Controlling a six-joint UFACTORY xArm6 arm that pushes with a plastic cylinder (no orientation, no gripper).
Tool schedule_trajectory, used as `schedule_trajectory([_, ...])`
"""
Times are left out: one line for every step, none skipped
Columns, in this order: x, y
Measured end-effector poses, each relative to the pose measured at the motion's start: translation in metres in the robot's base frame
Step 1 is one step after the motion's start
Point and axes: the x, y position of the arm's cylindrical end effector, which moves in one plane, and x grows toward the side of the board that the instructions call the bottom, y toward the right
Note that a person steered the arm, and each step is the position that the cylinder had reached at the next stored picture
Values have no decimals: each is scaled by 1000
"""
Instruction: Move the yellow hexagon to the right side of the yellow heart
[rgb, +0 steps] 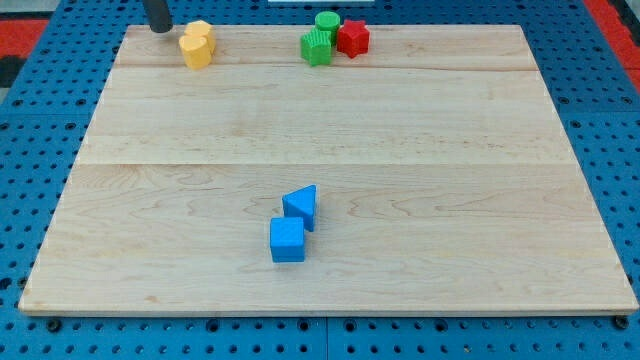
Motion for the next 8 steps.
schedule_trajectory([0, 2])
schedule_trajectory([0, 3])
schedule_trajectory([0, 13])
schedule_trajectory([5, 33])
schedule_trajectory([12, 51])
schedule_trajectory([34, 79])
schedule_trajectory([30, 79])
schedule_trajectory([13, 82])
